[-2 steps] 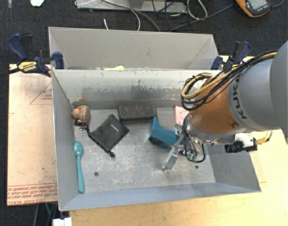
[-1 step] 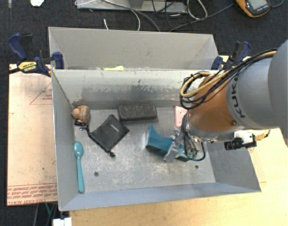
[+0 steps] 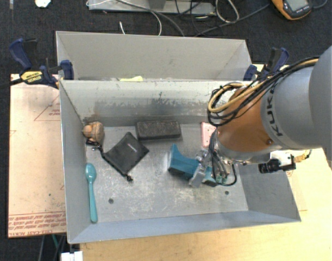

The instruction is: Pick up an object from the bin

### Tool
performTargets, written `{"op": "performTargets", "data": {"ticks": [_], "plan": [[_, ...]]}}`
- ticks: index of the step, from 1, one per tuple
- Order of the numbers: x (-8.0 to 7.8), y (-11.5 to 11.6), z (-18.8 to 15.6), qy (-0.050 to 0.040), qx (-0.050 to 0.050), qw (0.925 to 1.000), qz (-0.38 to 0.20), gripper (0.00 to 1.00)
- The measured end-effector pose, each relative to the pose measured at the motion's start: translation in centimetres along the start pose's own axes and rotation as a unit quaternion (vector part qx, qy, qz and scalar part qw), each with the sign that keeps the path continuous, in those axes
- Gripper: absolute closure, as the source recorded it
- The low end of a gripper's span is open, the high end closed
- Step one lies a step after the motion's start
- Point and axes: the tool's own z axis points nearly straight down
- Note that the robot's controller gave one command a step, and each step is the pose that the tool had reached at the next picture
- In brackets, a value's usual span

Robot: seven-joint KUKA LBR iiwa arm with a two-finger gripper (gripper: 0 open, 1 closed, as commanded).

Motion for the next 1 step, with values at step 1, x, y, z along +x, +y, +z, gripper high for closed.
{"op": "performTargets", "data": {"ticks": [1], "plan": [[0.12, -0.01, -0.56, 0.0017, 0.000, 1.0000, 0.000, 1.00]]}}
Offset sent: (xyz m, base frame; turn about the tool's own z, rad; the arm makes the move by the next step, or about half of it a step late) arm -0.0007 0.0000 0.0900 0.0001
